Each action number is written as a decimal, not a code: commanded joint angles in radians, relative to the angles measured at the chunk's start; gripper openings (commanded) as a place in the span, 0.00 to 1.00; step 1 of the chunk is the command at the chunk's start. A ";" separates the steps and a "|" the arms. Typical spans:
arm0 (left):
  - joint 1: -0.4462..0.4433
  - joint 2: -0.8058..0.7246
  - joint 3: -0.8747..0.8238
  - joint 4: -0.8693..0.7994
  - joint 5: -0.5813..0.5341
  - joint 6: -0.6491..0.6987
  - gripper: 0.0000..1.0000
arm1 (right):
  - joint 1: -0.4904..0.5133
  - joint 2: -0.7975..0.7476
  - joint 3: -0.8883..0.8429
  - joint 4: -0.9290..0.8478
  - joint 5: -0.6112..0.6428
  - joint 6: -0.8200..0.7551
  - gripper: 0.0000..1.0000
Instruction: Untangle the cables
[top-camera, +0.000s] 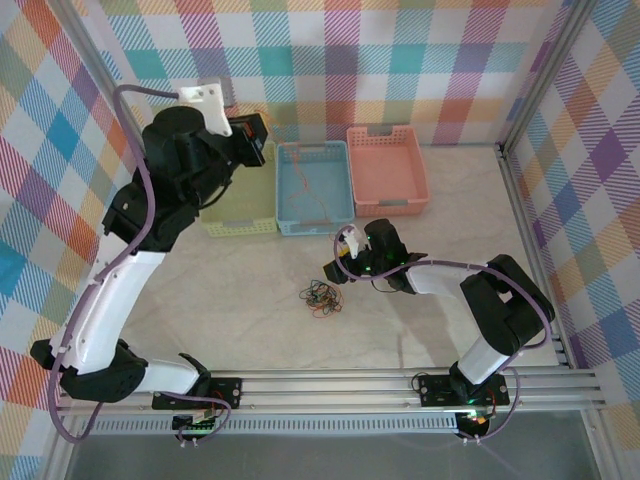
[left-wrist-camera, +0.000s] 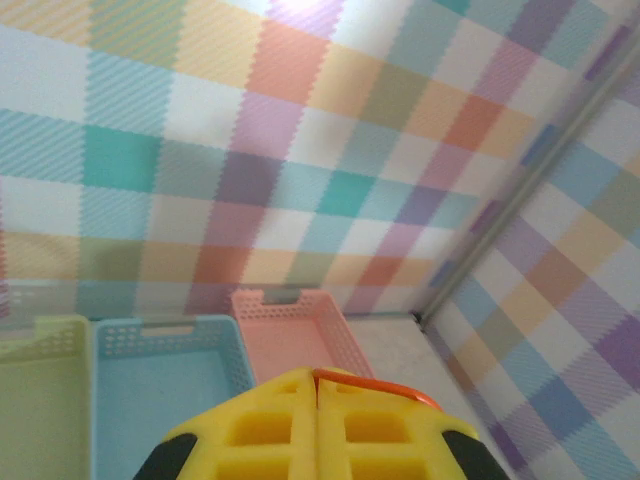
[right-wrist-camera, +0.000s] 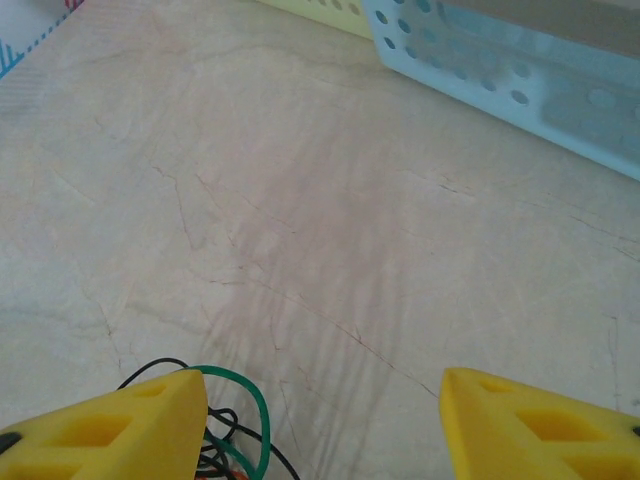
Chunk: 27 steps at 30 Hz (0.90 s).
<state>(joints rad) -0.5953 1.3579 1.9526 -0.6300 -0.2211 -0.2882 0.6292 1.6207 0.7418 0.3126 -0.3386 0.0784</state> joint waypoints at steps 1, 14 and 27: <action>0.067 0.036 0.070 -0.025 0.018 -0.002 0.00 | 0.000 -0.020 0.008 -0.010 0.016 0.014 0.63; 0.281 0.158 0.165 -0.047 0.088 -0.046 0.00 | 0.000 -0.041 -0.014 0.029 0.021 0.017 0.67; 0.317 0.202 -0.045 0.028 0.174 -0.091 0.00 | 0.026 -0.207 -0.269 0.547 -0.182 -0.041 0.77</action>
<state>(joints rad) -0.2916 1.5513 1.9522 -0.6437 -0.0864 -0.3557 0.6441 1.4487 0.5060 0.6781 -0.4614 0.0708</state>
